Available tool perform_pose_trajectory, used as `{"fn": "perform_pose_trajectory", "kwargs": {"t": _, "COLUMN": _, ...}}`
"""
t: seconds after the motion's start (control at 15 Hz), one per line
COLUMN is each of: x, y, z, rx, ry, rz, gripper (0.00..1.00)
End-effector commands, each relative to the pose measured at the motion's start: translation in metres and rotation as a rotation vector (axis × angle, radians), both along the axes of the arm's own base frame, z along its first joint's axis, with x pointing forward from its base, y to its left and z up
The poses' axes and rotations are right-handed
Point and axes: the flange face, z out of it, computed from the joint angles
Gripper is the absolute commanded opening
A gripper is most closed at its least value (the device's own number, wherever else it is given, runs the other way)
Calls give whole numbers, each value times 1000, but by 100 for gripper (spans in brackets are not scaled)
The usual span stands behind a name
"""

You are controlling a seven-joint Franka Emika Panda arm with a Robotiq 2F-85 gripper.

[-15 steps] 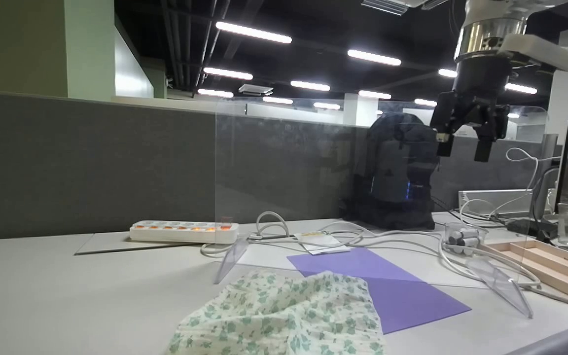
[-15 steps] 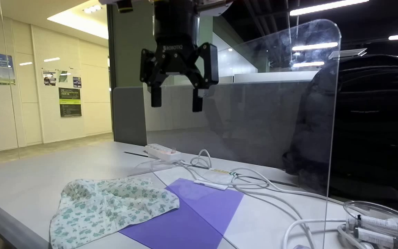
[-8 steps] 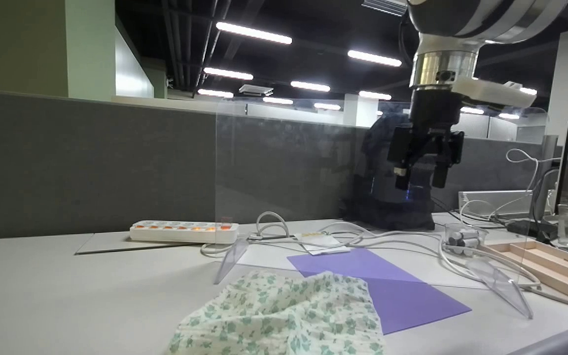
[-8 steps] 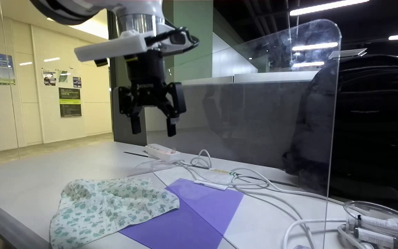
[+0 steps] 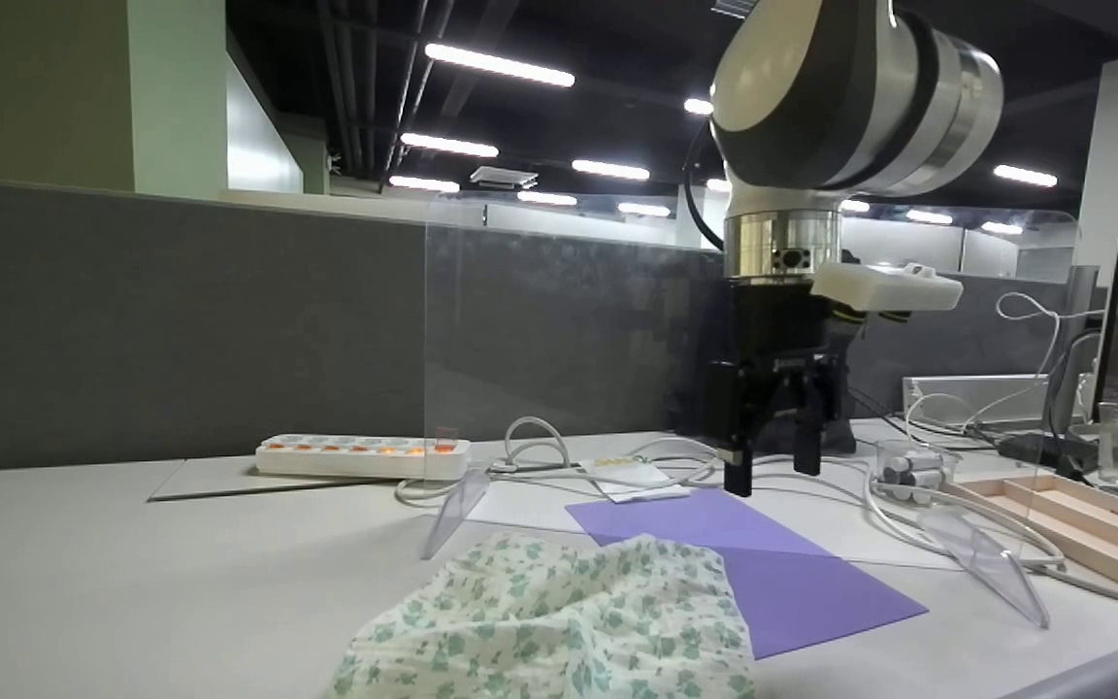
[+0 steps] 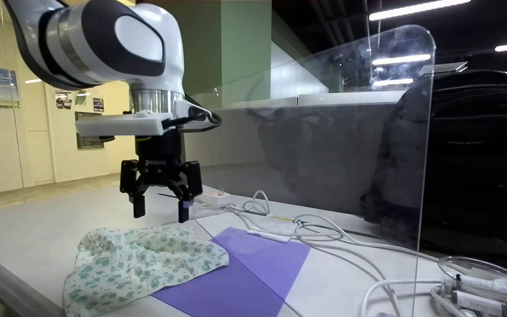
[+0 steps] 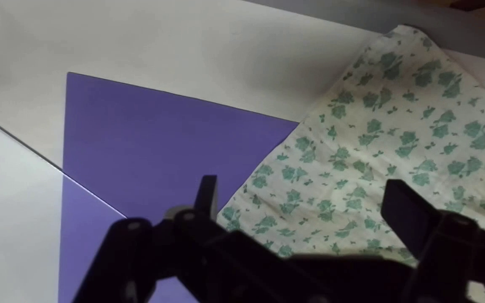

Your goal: Hang the cloth on the screen

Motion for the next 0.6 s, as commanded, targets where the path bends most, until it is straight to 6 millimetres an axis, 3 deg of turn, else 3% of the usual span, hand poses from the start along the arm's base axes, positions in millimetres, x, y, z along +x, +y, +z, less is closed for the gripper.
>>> {"fn": "perform_pose_trajectory", "kwargs": {"t": 0.0, "x": 1, "y": -1, "z": 2, "rx": 0, "ry": -3, "rz": -1, "gripper": 100}}
{"fn": "perform_pose_trajectory", "kwargs": {"t": 0.2, "x": 5, "y": -2, "z": 7, "rx": -25, "ry": -44, "rz": 10, "gripper": 100}}
{"fn": "perform_pose_trajectory", "kwargs": {"t": 0.53, "x": 11, "y": 16, "z": -23, "rx": -32, "ry": -104, "rz": 100, "gripper": 100}}
